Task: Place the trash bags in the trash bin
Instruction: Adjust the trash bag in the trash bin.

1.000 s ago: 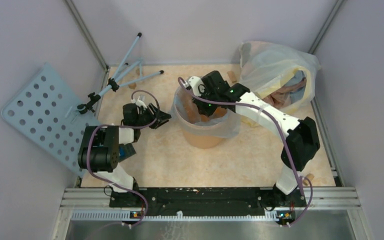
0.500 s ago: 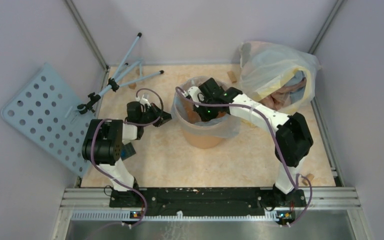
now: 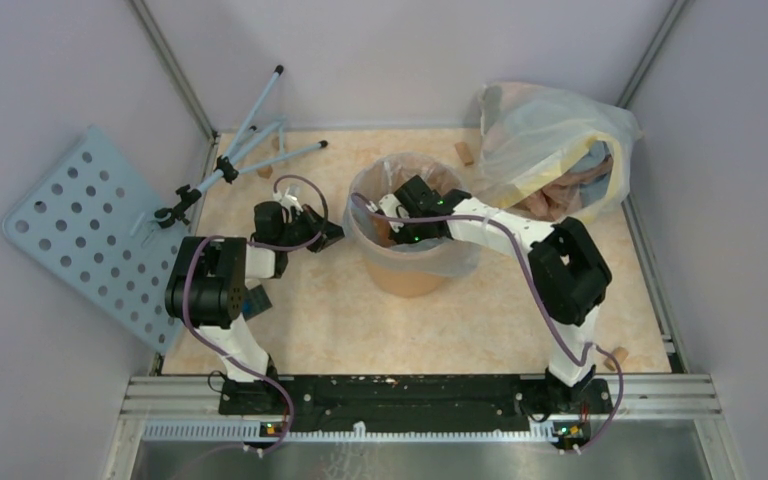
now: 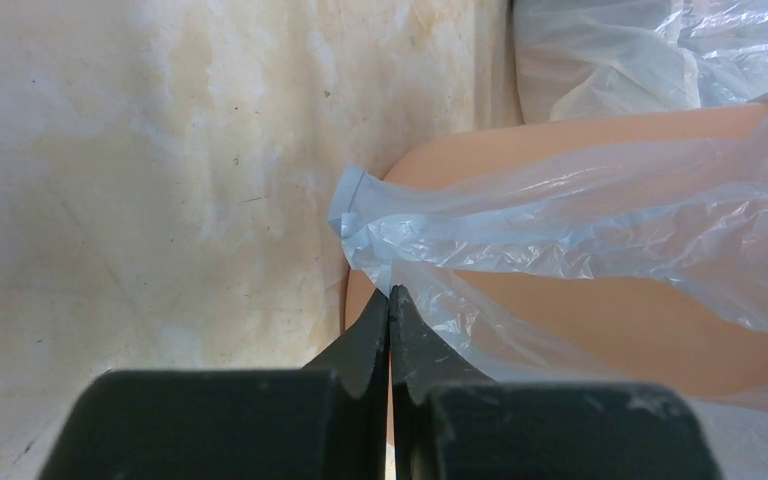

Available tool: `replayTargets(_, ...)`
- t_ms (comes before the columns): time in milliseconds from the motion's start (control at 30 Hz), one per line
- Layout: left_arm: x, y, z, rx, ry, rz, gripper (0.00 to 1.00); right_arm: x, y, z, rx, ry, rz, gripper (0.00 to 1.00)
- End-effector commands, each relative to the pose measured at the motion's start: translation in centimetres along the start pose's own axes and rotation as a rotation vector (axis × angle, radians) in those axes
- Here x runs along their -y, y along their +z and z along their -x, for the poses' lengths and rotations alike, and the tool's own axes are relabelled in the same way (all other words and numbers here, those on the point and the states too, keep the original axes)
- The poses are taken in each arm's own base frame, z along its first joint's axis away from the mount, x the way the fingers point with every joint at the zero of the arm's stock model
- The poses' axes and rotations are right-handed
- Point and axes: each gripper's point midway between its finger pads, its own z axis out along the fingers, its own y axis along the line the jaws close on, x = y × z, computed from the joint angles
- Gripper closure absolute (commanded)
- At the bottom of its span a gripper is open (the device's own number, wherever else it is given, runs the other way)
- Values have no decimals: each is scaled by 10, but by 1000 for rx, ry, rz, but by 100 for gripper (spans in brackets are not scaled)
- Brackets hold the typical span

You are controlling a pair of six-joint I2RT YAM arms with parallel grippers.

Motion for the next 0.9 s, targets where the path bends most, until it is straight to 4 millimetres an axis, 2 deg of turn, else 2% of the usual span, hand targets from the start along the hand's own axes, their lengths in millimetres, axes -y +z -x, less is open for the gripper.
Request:
replayTargets(0, 13, 2, 9, 5, 71, -45, 100, 0, 20, -8, -29, 40, -4, 100)
replayTargets(200, 15, -1, 13, 16, 108, -18, 100, 1, 46, -36, -152, 81, -1, 100)
replayTargets(467, 16, -2, 11, 1, 112, -28, 100, 2, 63, -56, -221, 99, -6, 100)
replayTargets(633, 16, -1, 10, -2, 111, -30, 100, 4, 61, -59, -224, 99, -19, 100)
replayTargets(867, 17, -2, 10, -2, 115, -33, 100, 8, 47, -58, -179, 99, -65, 100)
